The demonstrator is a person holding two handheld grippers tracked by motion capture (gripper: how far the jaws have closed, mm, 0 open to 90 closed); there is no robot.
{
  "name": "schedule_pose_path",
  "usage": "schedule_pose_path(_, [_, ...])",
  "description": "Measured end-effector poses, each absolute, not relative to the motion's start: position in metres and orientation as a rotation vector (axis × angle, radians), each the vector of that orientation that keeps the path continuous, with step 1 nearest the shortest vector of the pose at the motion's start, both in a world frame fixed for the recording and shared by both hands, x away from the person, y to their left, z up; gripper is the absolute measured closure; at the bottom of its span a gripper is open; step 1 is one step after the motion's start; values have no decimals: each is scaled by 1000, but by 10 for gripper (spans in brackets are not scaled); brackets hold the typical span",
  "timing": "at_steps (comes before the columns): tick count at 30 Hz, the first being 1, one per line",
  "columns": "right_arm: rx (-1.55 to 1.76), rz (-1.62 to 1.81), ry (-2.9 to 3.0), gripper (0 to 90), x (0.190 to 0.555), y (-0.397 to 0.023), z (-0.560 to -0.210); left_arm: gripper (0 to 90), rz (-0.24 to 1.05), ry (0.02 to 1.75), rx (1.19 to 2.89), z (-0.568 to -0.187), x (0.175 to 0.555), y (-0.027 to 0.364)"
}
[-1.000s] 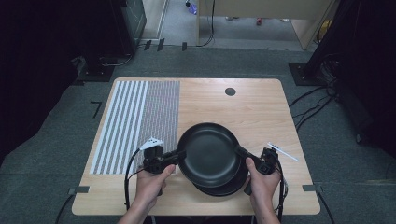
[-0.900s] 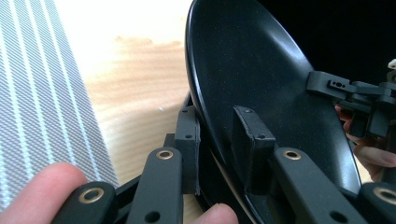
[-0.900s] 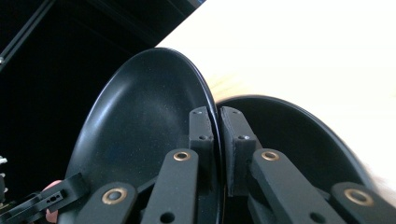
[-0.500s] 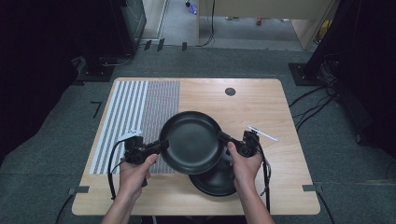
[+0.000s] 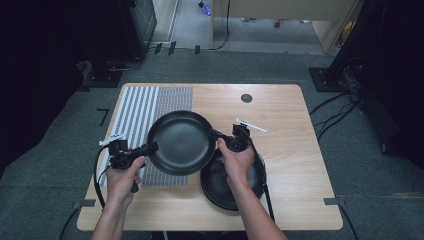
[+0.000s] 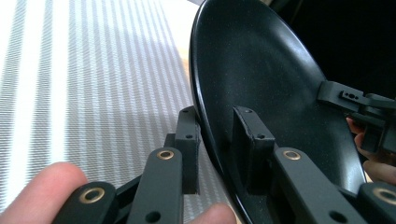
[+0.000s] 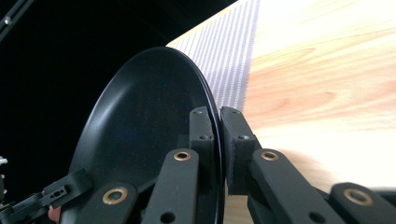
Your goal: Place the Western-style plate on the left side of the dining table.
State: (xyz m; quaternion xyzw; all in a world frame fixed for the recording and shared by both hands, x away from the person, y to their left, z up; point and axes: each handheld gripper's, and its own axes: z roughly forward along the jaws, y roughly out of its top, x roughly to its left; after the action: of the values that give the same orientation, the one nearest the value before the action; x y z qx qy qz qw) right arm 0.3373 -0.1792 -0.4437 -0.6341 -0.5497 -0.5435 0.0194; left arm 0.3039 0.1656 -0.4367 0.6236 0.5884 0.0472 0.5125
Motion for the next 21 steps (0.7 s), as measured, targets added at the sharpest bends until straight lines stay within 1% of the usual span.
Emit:
schedule_pose_path(6, [-1944,-1660,-1717,846,356,-155,-446,732,166,1455,1476,-438,309,183])
schedule_pose_path(12, [-1908,-1635,-1755,847,377,-129,-453,733,167,1497,1448,-445,317,203])
schedule_pose_path(21, [-1906,-1600,-1785,843,401,-102,-465,734,171,1563,1410,-460,334,226])
